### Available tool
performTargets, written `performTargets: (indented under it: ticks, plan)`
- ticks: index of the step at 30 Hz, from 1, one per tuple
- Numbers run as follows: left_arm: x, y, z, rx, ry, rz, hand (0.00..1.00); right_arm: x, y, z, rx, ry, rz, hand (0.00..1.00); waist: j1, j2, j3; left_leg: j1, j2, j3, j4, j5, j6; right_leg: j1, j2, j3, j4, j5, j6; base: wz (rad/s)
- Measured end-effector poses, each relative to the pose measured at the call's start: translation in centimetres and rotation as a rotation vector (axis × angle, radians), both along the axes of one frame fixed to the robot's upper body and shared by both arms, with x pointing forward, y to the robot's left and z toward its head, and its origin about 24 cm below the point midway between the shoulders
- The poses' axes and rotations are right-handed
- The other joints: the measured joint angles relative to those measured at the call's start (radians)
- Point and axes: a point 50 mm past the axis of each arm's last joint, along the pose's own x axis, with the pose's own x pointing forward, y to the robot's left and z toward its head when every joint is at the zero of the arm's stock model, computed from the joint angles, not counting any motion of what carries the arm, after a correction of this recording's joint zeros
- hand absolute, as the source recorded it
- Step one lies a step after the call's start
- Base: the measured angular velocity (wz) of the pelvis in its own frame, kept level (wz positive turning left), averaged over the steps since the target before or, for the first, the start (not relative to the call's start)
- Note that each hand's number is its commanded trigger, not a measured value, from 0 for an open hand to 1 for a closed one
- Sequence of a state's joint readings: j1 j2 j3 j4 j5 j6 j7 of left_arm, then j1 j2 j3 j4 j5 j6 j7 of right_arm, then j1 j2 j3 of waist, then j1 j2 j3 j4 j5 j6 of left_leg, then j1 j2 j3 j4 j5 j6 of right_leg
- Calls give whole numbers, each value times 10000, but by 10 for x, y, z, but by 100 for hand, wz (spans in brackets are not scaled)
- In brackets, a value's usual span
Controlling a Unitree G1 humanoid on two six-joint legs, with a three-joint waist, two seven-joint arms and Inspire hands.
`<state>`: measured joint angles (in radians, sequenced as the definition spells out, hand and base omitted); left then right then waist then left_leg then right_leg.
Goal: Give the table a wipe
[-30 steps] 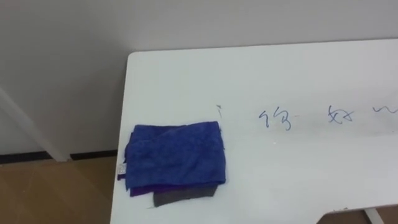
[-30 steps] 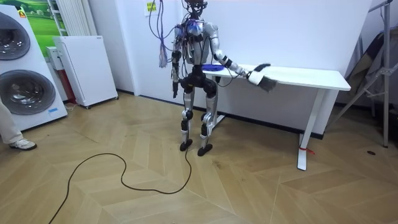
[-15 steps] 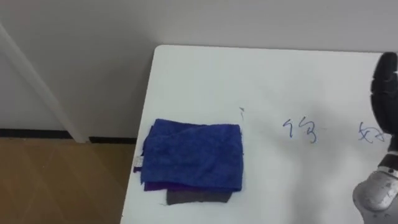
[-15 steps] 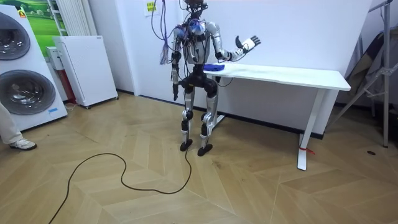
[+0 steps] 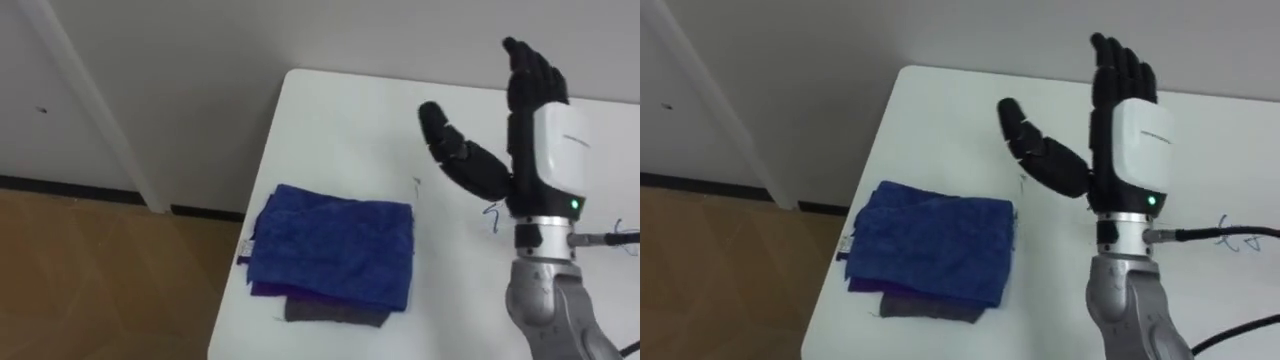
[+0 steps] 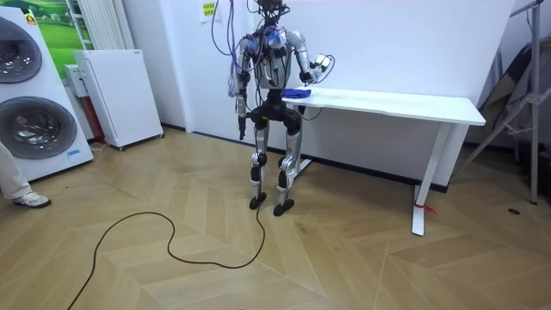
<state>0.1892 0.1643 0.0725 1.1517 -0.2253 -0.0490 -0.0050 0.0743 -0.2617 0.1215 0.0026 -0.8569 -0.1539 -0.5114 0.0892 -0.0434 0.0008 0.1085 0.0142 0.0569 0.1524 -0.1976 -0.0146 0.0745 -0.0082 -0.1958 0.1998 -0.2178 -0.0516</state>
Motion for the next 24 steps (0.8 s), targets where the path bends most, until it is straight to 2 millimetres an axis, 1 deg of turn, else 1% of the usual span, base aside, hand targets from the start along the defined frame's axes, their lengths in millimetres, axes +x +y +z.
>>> performTargets:
  ticks: [1, 5, 7, 8, 11, 13, 16, 20, 24]
  plan:
    - [1, -1, 0, -73, -30, -72, 0, -2, 5, -4, -146, 250, 239, 0, 6, 8, 0, 5, -12, -83, 0, 0, 0, 33, -4, -33, 1, 0, 1, 7]
    - [4, -3, 0, -109, -78, -277, 0, -4, 21, -14, -347, 937, 1044, 0, 53, 55, -5, 16, -25, -160, -5, 0, 0, 88, -11, -58, 1, 7, 12, 2]
    - [10, -3, 0, -108, -203, -330, 0, -6, 29, -22, -691, 1592, 1453, 0, 49, 44, -5, 3, -29, -230, -10, 0, 0, 118, -39, -228, 1, 8, 13, 11]
    - [11, -3, 0, -104, -246, -340, 0, -6, 30, -23, -763, 1718, 1544, 0, 55, 41, -2, -3, -28, -229, -14, 0, 0, 119, -42, -252, 2, 8, 14, 10]
    - [18, -4, 1, -63, -390, -507, 0, -8, 33, -34, -1005, 2298, 1735, 0, 229, -15, 14, 19, -31, -234, -18, 1, 2, 140, -52, -270, 22, 9, 15, 1]
    - [22, -5, 1, -70, -457, -605, 0, -9, 32, -43, -1128, 2803, 1745, 0, 291, -102, 37, 4, -37, -274, -16, 3, 6, 148, -60, -294, 28, 10, 16, 7]
    - [20, -6, 1, -89, -380, -685, 0, -11, 34, -47, -1496, 3086, 1896, 0, 326, -160, 57, -37, -46, -287, 5, 7, 13, 137, -68, -321, 20, 14, 24, 5]
    - [21, -6, 1, -113, -431, -715, 0, -13, 40, -51, -1559, 3269, 2214, 0, 448, -171, 66, -94, -54, -287, 48, 12, 21, 108, -64, -307, -104, 24, 39, 1]
    - [21, -6, 1, -119, -424, -761, 0, -19, 43, -62, -1713, 3871, 2437, 0, 553, -184, 54, -110, -76, -303, 61, 12, 21, 151, -64, -303, -147, 56, 64, 2]
